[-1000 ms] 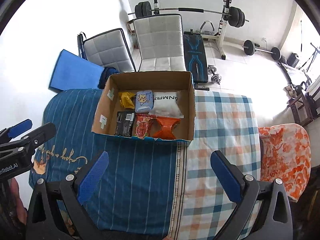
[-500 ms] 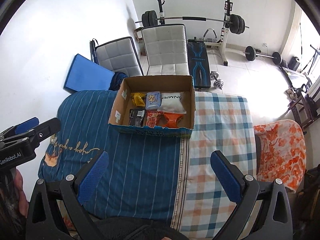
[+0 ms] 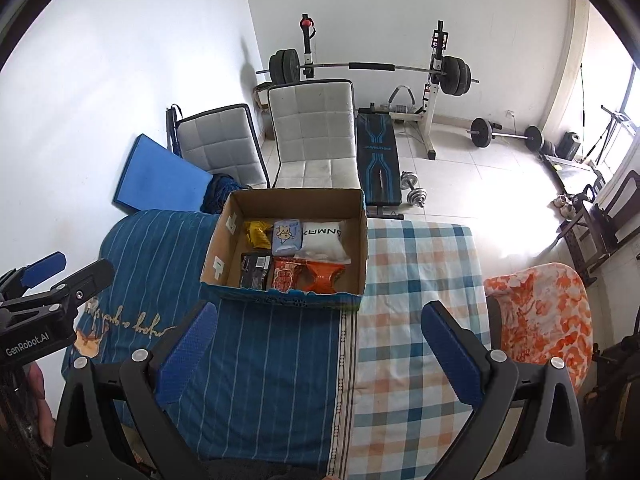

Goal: Organize soft objects

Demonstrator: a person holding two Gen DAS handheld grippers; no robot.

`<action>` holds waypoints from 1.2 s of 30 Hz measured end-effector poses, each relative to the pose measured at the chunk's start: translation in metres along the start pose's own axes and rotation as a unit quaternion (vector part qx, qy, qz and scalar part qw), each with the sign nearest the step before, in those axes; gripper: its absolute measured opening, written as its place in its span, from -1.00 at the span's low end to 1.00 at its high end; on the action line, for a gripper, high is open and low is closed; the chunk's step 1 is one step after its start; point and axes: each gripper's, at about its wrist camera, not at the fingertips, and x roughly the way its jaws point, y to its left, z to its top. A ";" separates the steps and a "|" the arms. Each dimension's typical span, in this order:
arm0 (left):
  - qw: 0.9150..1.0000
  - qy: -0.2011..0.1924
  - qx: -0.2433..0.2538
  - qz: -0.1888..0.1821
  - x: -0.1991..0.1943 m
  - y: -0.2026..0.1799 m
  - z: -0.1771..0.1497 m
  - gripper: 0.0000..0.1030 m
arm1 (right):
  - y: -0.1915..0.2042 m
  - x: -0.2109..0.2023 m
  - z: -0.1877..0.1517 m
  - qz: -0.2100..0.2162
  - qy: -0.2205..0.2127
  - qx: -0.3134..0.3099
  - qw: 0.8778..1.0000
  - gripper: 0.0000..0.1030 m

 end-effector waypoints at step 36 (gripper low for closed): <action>1.000 -0.004 -0.003 -0.001 -0.007 -0.001 -0.001 0.95 | 0.007 -0.010 0.009 -0.019 -0.028 0.003 0.999 1.00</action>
